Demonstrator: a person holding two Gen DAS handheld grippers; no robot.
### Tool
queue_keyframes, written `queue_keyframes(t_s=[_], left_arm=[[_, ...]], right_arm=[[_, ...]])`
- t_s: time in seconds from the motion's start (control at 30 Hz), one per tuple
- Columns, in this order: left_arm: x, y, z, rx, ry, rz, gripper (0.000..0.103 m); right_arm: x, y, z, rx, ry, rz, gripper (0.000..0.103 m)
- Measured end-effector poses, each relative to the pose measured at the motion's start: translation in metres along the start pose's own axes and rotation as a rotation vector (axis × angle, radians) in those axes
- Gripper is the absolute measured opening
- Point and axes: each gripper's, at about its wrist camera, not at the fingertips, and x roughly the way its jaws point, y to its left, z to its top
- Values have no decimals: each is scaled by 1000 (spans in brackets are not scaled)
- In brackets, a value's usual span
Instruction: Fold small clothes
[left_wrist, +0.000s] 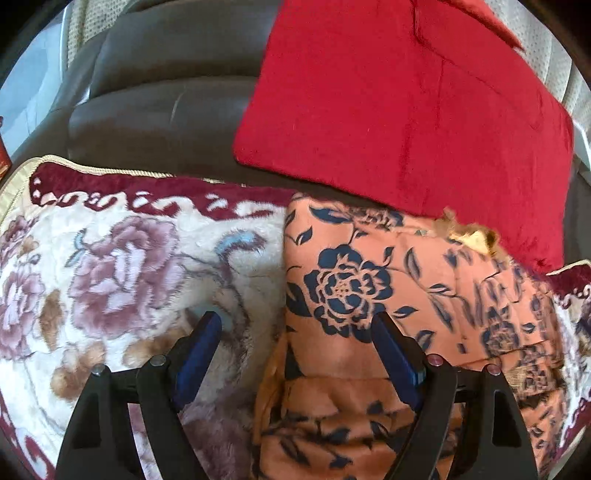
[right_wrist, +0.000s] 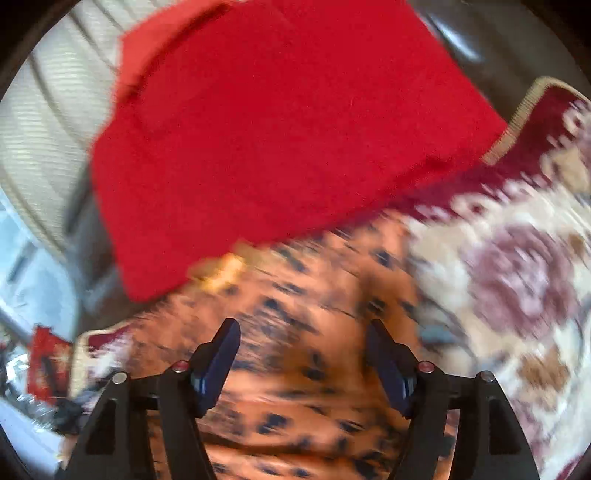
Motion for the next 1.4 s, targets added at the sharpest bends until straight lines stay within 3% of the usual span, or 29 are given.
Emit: queue_keyframes(t_s=[0.07,0.1,0.17,0.23,0.27,0.37,0.43,0.47,0.53,0.67,0.77,0.8,0.87,0.9,1.07,1.13,1.2,1.27,1.4], left_arm=[[21,1,-5,23,36,29,84],[22,2,-9,30,12,28,87],[22,2,-10,31,-1,26,87],[23,4,-9,31,-6,23,88],[22,4,-10,33,-12,24,88],[24,4,-9,35,-19,27,89],[24,3,-11,36,-19,30,90],[22,5,-13,36,-21,27,90],[23,6,-13,34,-23,19,90],[25,5,-12,39,-22,29,90],[25,4,-12,39,-25,32,91],[25,3,-11,40,-24,32,91],[25,3,-12,43,-25,33,91],[25,3,-11,44,-25,32,91],[25,4,-12,44,-26,37,91],[25,4,-12,44,-27,35,91],[25,3,-12,46,-28,36,91],[25,4,-12,45,-29,35,91],[25,4,-13,46,-29,38,91]], right_arm=[[6,6,7,8,14,92,75],[20,6,10,39,51,170,75],[51,-7,10,112,137,238,77],[85,-38,2,212,241,99,76],[88,-46,0,250,248,102,71],[64,-31,11,208,146,164,73],[62,-23,18,182,116,191,83],[67,-23,20,172,121,171,88],[97,-42,14,180,207,53,86],[67,-26,11,142,129,38,86],[46,1,1,66,82,84,86],[47,6,-4,36,89,76,87],[69,-2,-14,11,194,-6,88],[72,-6,-18,26,210,9,88],[13,11,-22,10,113,31,88],[13,16,-29,-18,101,49,89],[31,9,-48,-48,186,20,92],[24,18,-61,-146,103,16,92],[14,29,-69,-172,90,-15,93]])
